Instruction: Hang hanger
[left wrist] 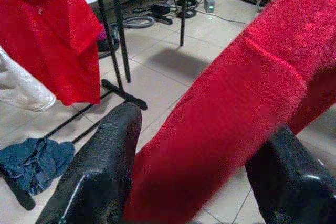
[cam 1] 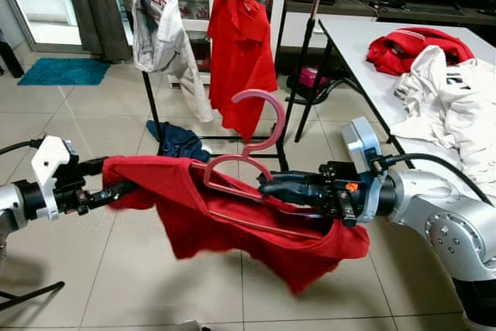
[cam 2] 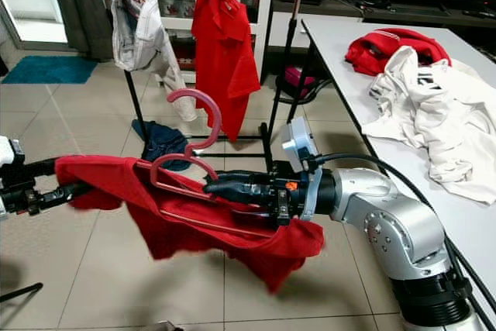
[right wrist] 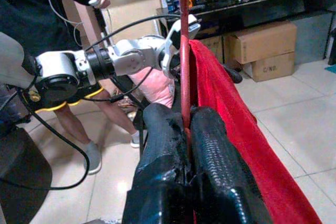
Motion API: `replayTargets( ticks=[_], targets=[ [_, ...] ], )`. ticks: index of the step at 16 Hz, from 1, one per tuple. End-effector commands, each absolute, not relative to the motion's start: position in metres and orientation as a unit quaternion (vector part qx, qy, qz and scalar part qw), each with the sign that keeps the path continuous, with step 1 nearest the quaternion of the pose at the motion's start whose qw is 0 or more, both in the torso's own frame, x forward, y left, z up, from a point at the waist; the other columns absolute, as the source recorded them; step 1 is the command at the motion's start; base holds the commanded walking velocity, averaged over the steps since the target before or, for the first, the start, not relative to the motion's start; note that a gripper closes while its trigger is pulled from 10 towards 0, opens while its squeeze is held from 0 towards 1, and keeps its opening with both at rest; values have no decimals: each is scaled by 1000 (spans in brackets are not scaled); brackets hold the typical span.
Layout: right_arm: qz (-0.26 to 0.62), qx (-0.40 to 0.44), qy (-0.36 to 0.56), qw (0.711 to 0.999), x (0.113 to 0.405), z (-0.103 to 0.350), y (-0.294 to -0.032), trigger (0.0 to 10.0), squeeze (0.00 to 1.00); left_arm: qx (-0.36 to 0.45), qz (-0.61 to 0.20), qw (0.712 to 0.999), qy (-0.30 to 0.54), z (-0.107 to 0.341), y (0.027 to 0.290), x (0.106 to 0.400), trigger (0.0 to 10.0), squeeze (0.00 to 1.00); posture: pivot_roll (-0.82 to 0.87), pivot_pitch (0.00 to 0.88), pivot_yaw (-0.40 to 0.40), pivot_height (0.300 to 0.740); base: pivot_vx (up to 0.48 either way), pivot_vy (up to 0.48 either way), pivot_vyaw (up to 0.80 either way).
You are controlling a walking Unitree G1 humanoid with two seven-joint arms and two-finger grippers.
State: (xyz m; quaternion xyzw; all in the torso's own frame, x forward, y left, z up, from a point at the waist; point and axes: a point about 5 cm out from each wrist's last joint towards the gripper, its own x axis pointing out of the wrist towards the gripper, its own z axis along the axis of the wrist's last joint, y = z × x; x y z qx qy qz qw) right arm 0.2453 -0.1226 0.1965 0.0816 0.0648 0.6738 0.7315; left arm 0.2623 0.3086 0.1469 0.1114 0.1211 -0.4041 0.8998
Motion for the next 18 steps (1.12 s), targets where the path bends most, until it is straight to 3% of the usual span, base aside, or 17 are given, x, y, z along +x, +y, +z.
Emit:
replayTargets(
  ticks=[1, 18],
  targets=[
    [681, 79, 56, 726, 243, 203, -125, 10000, 0, 109, -412, 896, 123, 146, 306, 262, 0, 0, -67, 0, -10, 727, 0, 0, 0],
    [665, 83, 47, 740, 249, 202, -124, 10000, 0, 35, -350, 931, 99, 139, 311, 256, 0, 0, -64, 0, -13, 727, 0, 0, 0]
  ],
)
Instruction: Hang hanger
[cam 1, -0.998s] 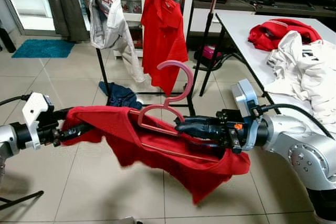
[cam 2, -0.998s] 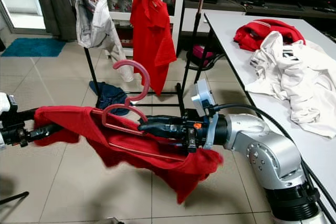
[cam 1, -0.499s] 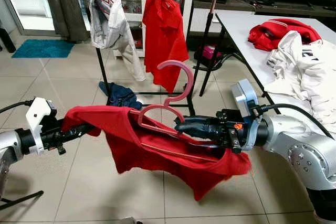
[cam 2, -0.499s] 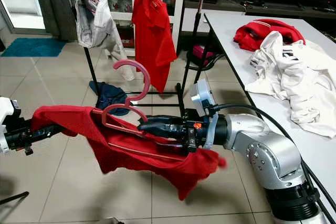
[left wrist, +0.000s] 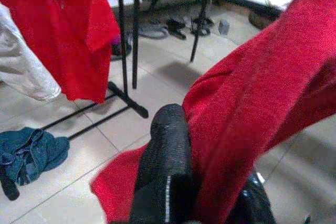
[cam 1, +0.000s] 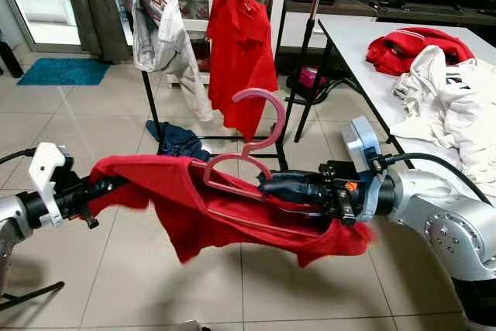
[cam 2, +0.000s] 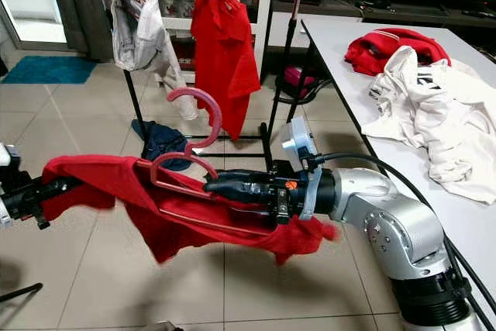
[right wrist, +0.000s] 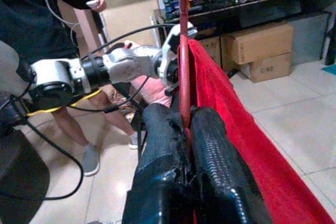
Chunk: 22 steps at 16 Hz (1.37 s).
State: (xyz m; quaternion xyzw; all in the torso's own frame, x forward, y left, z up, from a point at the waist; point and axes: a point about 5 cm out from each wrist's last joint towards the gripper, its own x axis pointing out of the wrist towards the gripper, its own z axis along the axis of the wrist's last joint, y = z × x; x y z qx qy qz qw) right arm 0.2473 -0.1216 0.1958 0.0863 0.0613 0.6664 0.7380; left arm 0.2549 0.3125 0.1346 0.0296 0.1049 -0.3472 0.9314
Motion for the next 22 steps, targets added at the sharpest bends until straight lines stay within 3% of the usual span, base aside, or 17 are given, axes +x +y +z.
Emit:
replayTargets(
  ticks=[1, 6, 20, 21, 22],
  targets=[
    [655, 84, 41, 750, 252, 202, -125, 10000, 0, 21, -338, 937, 88, 141, 314, 255, 0, 0, -63, 0, -11, 727, 0, 0, 0],
    [610, 103, 10, 786, 267, 204, -132, 10000, 0, -60, -276, 958, 53, 141, 332, 238, 0, 0, -56, 0, -9, 727, 0, 0, 0],
    [607, 107, 7, 788, 269, 205, -133, 10000, 0, -76, -253, 963, 45, 141, 338, 234, 0, 0, -50, 0, -13, 727, 0, 0, 0],
    [577, 114, 22, 809, 275, 195, -131, 10000, 0, -73, -205, 975, 36, 134, 325, 242, 10000, 1000, -46, 0, -28, 727, 0, 0, 0],
    [561, 115, 32, 820, 278, 188, -130, 10000, 0, -63, -190, 979, 39, 130, 318, 246, 10000, 1000, -46, 0, -22, 727, 0, 0, 0]
  ],
)
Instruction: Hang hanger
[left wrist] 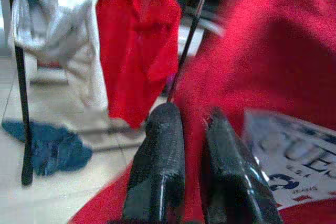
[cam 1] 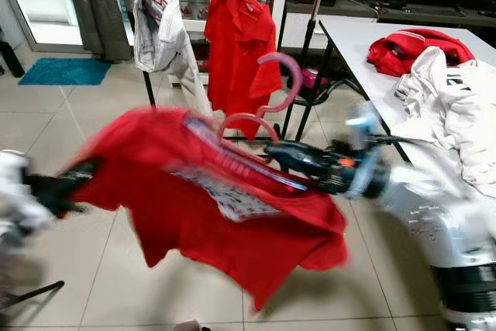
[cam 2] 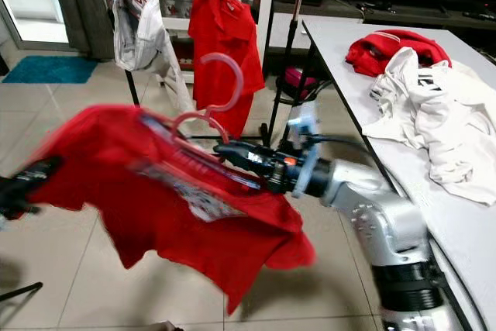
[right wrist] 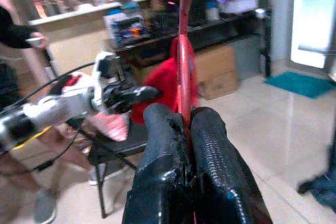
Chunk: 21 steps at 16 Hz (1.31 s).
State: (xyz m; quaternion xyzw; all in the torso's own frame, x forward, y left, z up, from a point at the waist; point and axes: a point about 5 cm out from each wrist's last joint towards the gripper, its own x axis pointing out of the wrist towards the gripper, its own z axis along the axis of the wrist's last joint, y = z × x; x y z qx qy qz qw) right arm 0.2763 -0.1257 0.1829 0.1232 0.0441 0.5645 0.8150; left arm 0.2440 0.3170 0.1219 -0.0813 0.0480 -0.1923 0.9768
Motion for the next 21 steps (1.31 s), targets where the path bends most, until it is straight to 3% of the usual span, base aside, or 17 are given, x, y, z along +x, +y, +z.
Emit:
replayTargets(
  ticks=[1, 4, 5, 6, 7, 8, 10, 11, 14, 21],
  targets=[
    [555, 113, 33, 823, 278, 187, -130, 10000, 0, -62, -185, 980, 43, 128, 320, 246, 10000, 1000, -49, 0, -20, 727, 0, 0, 0],
    [534, 107, 43, 837, 279, 180, -130, 10000, 0, -48, -172, 983, 46, 128, 316, 250, 10000, 1000, -50, 0, -23, 727, 0, 0, 0],
    [514, 96, 54, 851, 282, 172, -129, 10000, 0, -34, -154, 986, 47, 127, 311, 253, 10000, 1000, -48, 0, -25, 727, 0, 0, 0],
    [453, 76, 77, 885, 292, 158, -127, 10000, 0, -21, -136, 990, 31, 130, 301, 258, 10000, 1000, -51, 0, -37, 727, 0, 0, 0],
    [395, 65, 77, 913, 298, 148, -124, 10000, 0, -21, -147, 988, 41, 130, 280, 261, 10000, 859, -50, 0, -35, 727, 0, 0, 0],
    [308, 78, 77, 945, 303, 137, -126, 10000, 0, -17, -178, 983, 43, 128, 247, 262, 10000, 0, -41, 0, -38, 727, 0, 0, 0],
    [140, 106, 83, 981, 305, 114, -136, 10000, 0, 29, -182, 982, 44, 123, 203, 264, 10000, 0, -45, 0, -43, 727, 0, 0, 0],
    [39, 120, 124, 984, 300, 90, -146, 10000, 0, 34, -131, 989, 55, 118, 204, 267, 10000, 0, -53, 0, -42, 727, 0, 0, 0],
    [57, 61, 133, 988, 298, 85, -140, 10000, 0, 38, -121, 991, 49, 121, 194, 267, 10000, 0, -47, 0, -31, 727, 182, 0, 0],
    [89, 68, 85, 990, 300, 99, -126, 10000, 0, 39, -110, 992, 40, 129, 183, 267, 10000, 0, -36, 0, -45, 727, 320, 0, 0]
  ],
)
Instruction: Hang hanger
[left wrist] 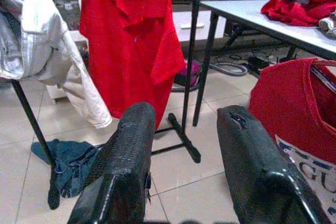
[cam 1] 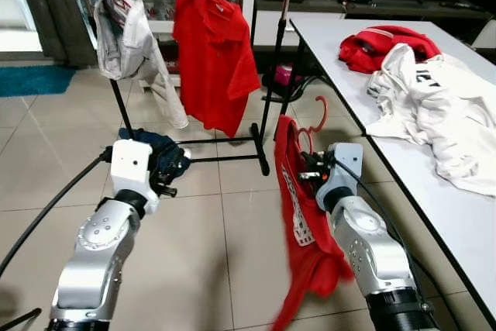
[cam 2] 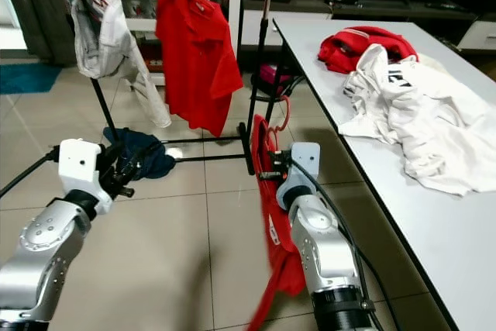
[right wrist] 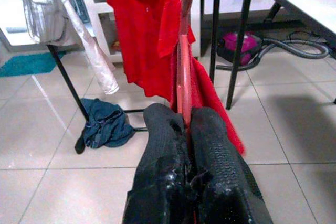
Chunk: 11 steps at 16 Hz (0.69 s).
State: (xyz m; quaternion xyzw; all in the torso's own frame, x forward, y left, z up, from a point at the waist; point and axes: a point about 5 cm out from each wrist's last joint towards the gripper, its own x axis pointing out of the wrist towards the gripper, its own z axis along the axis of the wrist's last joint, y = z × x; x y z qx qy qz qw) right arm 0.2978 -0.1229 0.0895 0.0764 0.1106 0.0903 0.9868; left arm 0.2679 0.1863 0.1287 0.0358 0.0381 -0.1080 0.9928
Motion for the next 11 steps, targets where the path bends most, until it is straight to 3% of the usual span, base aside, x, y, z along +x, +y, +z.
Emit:
replayTargets(
  ticks=[1, 4, 7, 11],
  targets=[
    [78, 65, 73, 992, 303, 102, -126, 10000, 0, 38, -108, 993, 39, 130, 183, 268, 10000, 0, -36, 0, -48, 727, 337, 0, 0],
    [120, 49, 74, 989, 303, 105, -119, 10000, 0, 35, -100, 994, 40, 131, 187, 266, 10000, 0, -51, 0, -48, 727, 336, 0, 0],
    [125, 64, 75, 987, 299, 104, -120, 10000, 0, 32, -106, 993, 40, 132, 184, 268, 10000, 0, -45, 0, -32, 727, 336, 0, 708],
    [129, 99, 70, 984, 299, 108, -119, 10000, 0, 31, -108, 993, 42, 132, 184, 270, 10000, 0, -59, 0, -33, 727, 333, 0, 0]
  ],
)
